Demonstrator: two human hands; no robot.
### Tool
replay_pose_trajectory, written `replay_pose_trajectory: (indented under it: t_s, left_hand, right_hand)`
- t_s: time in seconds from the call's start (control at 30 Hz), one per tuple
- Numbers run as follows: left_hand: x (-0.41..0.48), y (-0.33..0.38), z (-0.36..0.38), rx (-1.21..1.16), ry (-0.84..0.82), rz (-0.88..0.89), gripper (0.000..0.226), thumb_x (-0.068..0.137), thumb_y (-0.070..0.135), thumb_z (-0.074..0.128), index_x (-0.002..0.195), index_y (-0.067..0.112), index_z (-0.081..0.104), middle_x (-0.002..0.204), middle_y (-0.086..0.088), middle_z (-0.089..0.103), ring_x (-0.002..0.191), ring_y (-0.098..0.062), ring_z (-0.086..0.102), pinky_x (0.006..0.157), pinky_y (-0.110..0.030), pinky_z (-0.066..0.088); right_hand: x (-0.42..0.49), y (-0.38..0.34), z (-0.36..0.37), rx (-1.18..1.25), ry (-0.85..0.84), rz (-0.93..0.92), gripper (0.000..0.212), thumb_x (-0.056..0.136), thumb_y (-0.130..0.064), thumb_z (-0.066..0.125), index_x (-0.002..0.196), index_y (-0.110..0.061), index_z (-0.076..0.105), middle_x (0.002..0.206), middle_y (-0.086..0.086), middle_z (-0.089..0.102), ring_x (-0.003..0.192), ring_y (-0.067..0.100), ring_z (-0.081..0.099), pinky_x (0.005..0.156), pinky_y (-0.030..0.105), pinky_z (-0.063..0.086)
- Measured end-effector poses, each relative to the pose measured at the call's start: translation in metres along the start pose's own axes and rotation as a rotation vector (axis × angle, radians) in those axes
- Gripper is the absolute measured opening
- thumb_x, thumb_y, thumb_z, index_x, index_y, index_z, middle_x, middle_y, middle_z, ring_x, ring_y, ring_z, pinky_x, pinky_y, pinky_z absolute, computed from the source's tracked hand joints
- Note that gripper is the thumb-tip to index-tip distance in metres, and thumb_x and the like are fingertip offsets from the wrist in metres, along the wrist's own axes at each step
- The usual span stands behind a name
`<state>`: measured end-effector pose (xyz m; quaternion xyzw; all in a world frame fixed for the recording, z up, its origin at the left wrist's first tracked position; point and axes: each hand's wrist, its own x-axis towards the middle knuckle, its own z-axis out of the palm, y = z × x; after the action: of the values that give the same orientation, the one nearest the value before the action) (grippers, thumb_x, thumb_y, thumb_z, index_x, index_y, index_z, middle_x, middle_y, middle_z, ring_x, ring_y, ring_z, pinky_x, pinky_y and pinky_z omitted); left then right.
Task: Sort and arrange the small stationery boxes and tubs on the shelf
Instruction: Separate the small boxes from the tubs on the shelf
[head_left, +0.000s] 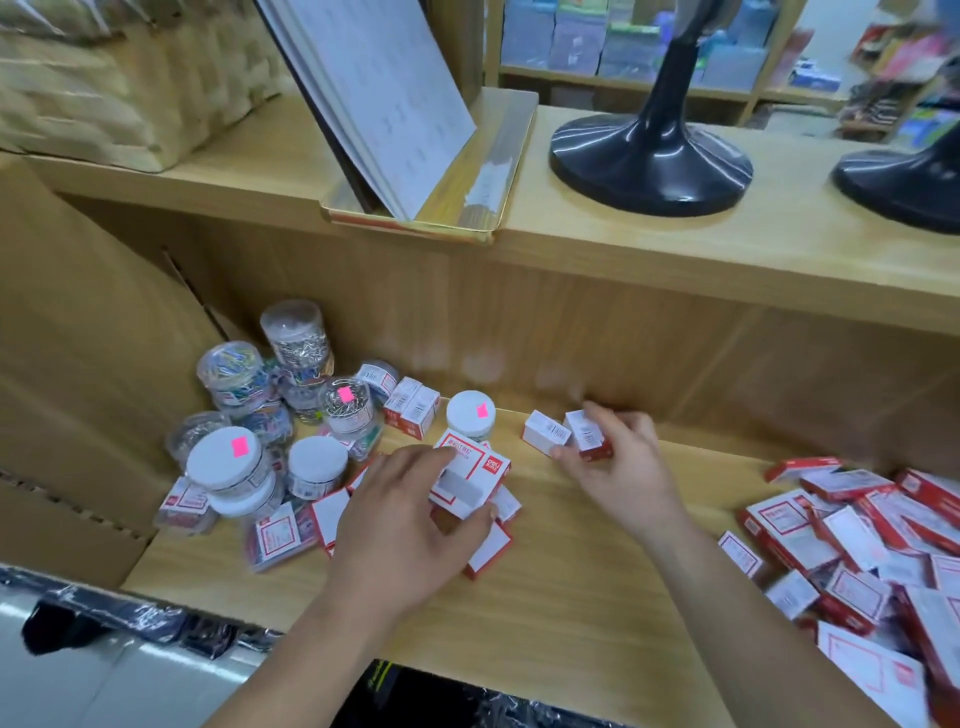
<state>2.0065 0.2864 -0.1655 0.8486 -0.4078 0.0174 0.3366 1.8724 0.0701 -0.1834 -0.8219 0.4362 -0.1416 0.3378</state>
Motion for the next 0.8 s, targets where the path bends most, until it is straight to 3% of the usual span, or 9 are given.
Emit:
replay_pose_trajectory:
  t_s: [0.1,0.23,0.3,0.37,0.43,0.57,0.63,0.7,0.8]
  left_hand:
    - [-0.001,-0.006,-0.001,0.021,0.017,0.025,0.055,0.071,0.052,0.076,0.115,0.020,0.069,0.114,0.006,0.068,0.102,-0.021,0.062,0.081,-0.036,0.054]
    - [-0.004,-0.014,-0.006,0.037,0.013,0.026,0.057,0.073,0.055,0.072,0.116,0.019,0.070,0.115,0.005,0.068,0.102,-0.022,0.061,0.083,-0.036,0.053]
    - [-0.007,-0.016,-0.006,0.052,0.010,0.015,0.057,0.073,0.057,0.070,0.115,0.019,0.070,0.115,0.006,0.068,0.100,-0.021,0.060,0.080,-0.035,0.053]
    - [-0.008,-0.017,-0.006,0.062,0.009,0.005,0.056,0.072,0.057,0.070,0.114,0.020,0.070,0.113,0.006,0.068,0.100,-0.021,0.060,0.079,-0.033,0.052]
    - [-0.007,-0.017,-0.005,0.072,0.008,0.002,0.056,0.072,0.056,0.070,0.113,0.020,0.070,0.112,0.006,0.068,0.100,-0.021,0.060,0.080,-0.032,0.051]
    - [-0.007,-0.021,-0.005,0.076,0.012,-0.011,0.056,0.070,0.057,0.073,0.112,0.019,0.070,0.110,0.005,0.068,0.098,-0.023,0.061,0.080,-0.033,0.051]
    - [-0.010,-0.023,-0.005,0.073,0.020,-0.016,0.058,0.070,0.058,0.073,0.112,0.018,0.071,0.109,0.004,0.068,0.099,-0.022,0.061,0.080,-0.033,0.052]
    - [-0.014,-0.021,-0.004,0.045,0.015,-0.019,0.059,0.069,0.060,0.072,0.112,0.019,0.071,0.110,0.004,0.068,0.101,-0.021,0.061,0.083,-0.032,0.052]
    - [-0.017,-0.012,0.001,-0.015,-0.027,0.009,0.063,0.068,0.062,0.074,0.115,0.021,0.070,0.115,0.006,0.067,0.106,-0.020,0.061,0.089,-0.033,0.051]
  right_hand:
    - [-0.008,-0.003,0.017,-0.010,-0.002,-0.083,0.057,0.076,-0.059,0.071,0.128,-0.044,0.056,0.119,-0.013,0.034,0.104,0.013,0.065,0.095,0.037,0.053]
    - [-0.017,-0.014,0.035,0.028,-0.009,-0.159,0.044,0.080,-0.045,0.077,0.122,-0.039,0.065,0.117,-0.007,0.043,0.091,0.006,0.065,0.089,0.034,0.055]
    - [-0.019,-0.021,0.042,0.053,-0.038,-0.175,0.046,0.079,-0.044,0.079,0.123,-0.035,0.066,0.125,-0.005,0.049,0.102,0.011,0.064,0.093,0.033,0.053]
    - [-0.019,-0.029,0.049,0.085,-0.103,-0.228,0.043,0.083,-0.031,0.076,0.125,-0.028,0.067,0.128,-0.006,0.055,0.115,0.010,0.060,0.099,0.034,0.050]
    - [-0.019,-0.038,0.054,0.164,-0.171,-0.245,0.041,0.087,-0.017,0.069,0.127,-0.024,0.066,0.121,-0.014,0.059,0.111,0.003,0.060,0.099,0.034,0.049]
    - [-0.024,-0.044,0.051,0.431,-0.211,-0.084,0.056,0.092,-0.010,0.067,0.138,-0.037,0.052,0.124,-0.021,0.054,0.087,0.004,0.068,0.084,0.026,0.056]
    - [-0.026,-0.039,0.046,0.484,-0.170,0.016,0.051,0.092,-0.011,0.068,0.138,-0.028,0.054,0.121,-0.017,0.062,0.081,0.005,0.069,0.078,0.015,0.053]
    - [-0.029,-0.036,0.042,0.496,-0.181,0.050,0.041,0.092,-0.011,0.069,0.131,-0.022,0.060,0.117,-0.008,0.069,0.084,0.003,0.068,0.077,0.009,0.049]
    - [-0.034,-0.036,0.036,0.659,-0.318,0.103,0.041,0.096,-0.004,0.062,0.133,-0.020,0.057,0.122,-0.002,0.070,0.102,0.003,0.068,0.090,0.016,0.050]
